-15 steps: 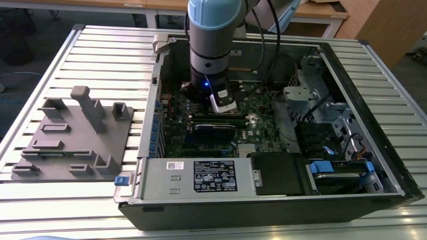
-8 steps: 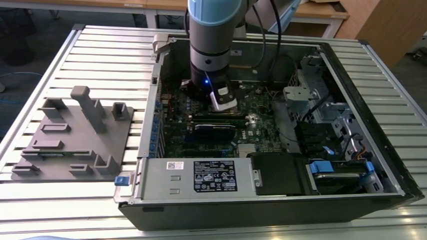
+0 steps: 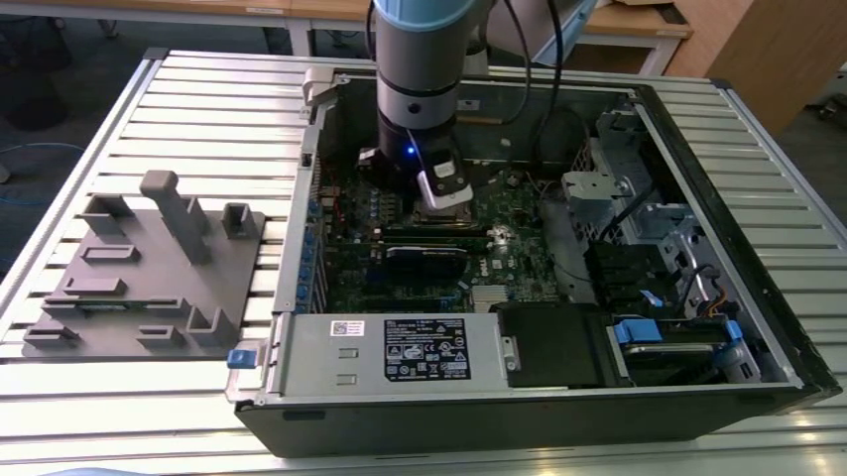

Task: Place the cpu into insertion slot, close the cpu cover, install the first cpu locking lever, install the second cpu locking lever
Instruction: 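Install the second cpu locking lever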

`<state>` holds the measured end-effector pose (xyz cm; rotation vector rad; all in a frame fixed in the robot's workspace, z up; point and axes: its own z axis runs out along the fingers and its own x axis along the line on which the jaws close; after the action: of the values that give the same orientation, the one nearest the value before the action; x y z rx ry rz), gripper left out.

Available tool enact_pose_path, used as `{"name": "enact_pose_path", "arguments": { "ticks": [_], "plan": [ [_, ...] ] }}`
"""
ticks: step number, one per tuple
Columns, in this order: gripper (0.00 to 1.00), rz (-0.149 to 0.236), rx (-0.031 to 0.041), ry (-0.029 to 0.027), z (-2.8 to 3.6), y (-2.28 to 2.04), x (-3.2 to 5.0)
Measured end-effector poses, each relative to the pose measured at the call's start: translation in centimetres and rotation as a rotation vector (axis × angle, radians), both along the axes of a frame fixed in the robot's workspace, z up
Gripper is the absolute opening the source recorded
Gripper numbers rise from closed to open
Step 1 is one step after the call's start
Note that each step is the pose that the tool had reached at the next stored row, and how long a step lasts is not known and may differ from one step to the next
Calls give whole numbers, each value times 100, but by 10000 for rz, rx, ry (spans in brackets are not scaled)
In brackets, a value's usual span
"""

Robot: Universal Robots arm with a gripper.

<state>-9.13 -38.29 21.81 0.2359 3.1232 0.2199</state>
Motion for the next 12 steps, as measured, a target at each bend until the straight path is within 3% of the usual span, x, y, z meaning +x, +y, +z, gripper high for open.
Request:
{"name": "enact_pose_path", "arguments": {
  "ticks": [3,6,12],
  "plan": [
    [10,0,1,0,44,0,0],
    [10,2,-15,-5,44,0,1],
    [10,0,-168,-69,45,6,0]
  ]
}}
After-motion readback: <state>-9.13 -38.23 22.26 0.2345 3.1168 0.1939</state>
